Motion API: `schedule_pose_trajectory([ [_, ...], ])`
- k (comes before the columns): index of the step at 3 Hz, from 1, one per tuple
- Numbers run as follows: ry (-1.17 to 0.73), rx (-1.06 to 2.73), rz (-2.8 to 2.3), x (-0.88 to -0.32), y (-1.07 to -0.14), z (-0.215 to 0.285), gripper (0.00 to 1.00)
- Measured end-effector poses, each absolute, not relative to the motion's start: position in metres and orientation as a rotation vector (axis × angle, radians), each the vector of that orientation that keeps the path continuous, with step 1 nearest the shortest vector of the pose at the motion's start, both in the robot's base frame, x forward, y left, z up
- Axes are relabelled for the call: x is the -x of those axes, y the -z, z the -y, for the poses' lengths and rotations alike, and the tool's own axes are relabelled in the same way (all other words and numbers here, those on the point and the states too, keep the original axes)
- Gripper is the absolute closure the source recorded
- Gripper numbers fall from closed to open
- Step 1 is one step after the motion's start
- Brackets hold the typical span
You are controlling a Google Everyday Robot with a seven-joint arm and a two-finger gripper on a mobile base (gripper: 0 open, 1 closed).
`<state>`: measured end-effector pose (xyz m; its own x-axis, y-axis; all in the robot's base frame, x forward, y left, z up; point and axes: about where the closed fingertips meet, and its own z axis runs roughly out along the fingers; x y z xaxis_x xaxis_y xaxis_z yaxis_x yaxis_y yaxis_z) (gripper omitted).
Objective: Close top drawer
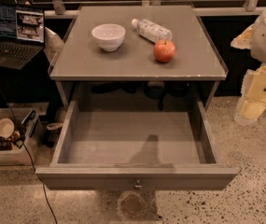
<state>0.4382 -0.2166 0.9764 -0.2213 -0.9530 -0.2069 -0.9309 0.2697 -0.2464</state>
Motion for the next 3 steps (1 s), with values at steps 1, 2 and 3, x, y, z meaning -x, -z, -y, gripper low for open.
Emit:
schedule_pose_trajectory([
  [1,0.099,1.724,-2.231,-0.438,-0.976,0.217,0.00],
  [2,0.031,1.651,-2.210,-0.429,-0.964,0.209,0.00],
  [3,-0.121,1.456,-2.213,-0.403,-0.927,0.201,0.00],
])
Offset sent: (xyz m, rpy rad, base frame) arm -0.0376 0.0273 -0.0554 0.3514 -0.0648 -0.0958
